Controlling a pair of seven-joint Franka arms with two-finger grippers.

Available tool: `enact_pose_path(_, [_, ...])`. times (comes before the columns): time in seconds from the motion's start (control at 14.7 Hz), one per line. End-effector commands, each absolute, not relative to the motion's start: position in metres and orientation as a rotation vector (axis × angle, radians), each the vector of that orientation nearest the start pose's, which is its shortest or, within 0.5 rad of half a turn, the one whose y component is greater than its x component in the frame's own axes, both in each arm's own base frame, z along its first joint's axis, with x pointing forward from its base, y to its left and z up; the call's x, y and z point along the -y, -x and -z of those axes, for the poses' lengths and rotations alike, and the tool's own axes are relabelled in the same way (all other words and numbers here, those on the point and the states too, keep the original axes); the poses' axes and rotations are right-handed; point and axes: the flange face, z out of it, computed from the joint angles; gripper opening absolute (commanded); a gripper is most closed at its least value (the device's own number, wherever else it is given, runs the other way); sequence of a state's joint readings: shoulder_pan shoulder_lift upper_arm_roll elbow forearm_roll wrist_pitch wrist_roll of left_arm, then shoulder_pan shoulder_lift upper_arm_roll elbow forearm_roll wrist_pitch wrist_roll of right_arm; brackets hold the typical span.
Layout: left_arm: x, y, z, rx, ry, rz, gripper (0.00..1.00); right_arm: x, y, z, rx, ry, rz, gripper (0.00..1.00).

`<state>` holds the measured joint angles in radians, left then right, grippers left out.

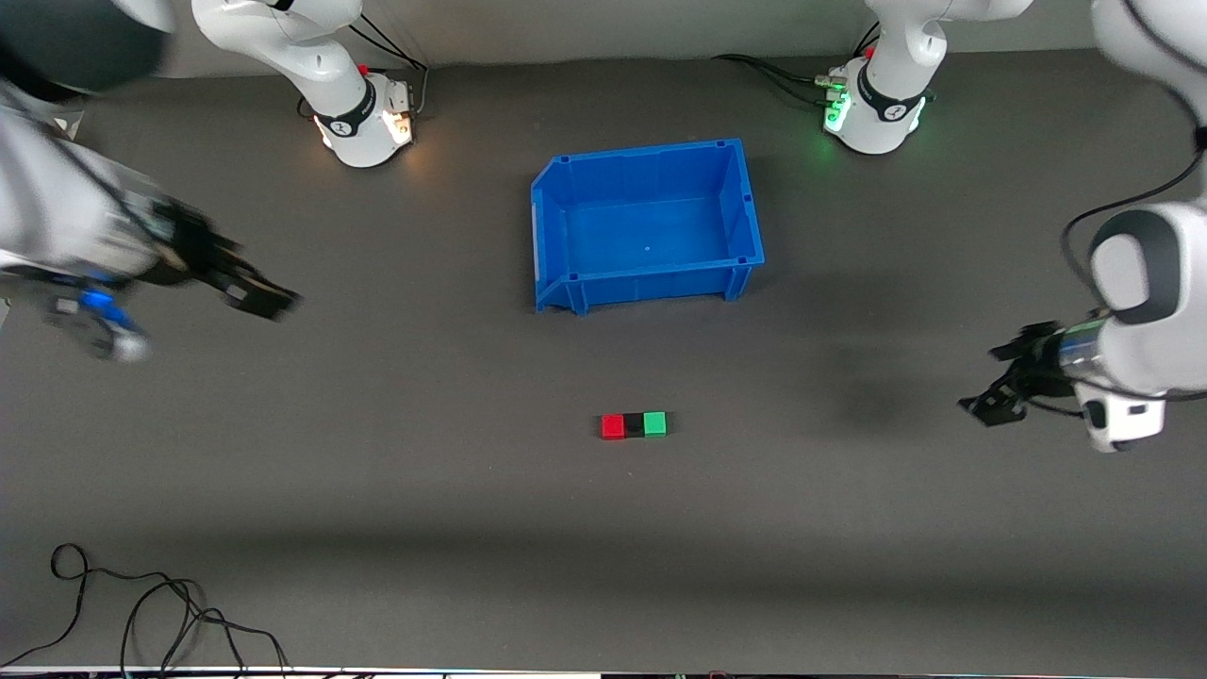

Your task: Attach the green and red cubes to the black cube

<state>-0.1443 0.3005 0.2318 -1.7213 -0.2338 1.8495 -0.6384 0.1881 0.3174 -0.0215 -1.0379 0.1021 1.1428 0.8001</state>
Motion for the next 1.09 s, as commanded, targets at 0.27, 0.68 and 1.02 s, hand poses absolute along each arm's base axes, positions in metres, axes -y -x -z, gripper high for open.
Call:
enact_pose_path(0.27, [-0.03, -0.585, -0.509, 0.572, 3.159, -0.238, 1.0, -0.001, -0.583, -0.62, -0.178, 3.124, -0.3, 0.99])
enact_pose_path(0.68, [-0.024, -0.57, -0.557, 0.02, 3.19, -0.107, 1.0, -0.005, -0.588, -0.589, -0.082, 3.178, -0.014, 0.99])
enact_pose_path(1.02, [-0.003, -0.561, -0.588, -0.015, 3.187, 0.006, 1.0, -0.008, -0.586, -0.583, -0.074, 3.179, -0.009, 0.99])
